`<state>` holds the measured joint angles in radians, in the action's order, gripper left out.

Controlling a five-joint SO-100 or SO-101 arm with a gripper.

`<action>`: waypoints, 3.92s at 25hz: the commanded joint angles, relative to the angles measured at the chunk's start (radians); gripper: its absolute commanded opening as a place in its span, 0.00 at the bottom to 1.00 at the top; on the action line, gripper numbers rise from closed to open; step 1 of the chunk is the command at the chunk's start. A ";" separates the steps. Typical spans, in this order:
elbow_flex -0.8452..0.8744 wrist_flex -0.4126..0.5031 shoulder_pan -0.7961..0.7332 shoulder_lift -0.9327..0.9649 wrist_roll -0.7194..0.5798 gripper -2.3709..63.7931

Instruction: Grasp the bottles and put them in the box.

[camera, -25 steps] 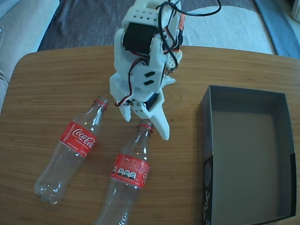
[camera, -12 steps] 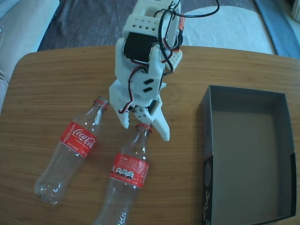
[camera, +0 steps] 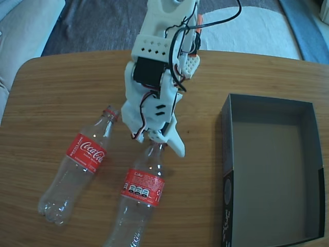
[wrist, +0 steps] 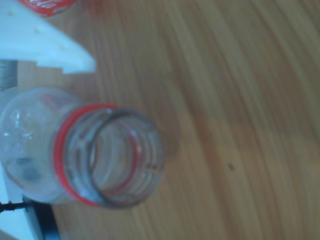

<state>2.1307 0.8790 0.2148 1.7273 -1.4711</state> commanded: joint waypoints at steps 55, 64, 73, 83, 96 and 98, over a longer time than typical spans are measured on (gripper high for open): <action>-0.379 0.239 -0.107 -0.092 0.161 0.03; -0.726 0.561 -0.328 -0.092 0.347 0.03; -0.879 0.695 -0.641 -0.092 0.479 0.03; -0.923 0.693 -0.983 -0.101 0.598 0.03; -0.773 0.598 -1.046 -0.112 0.733 0.03; -0.741 0.575 -1.048 -0.114 0.733 0.03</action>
<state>1.3929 1.4757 -0.8314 1.6045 -0.7455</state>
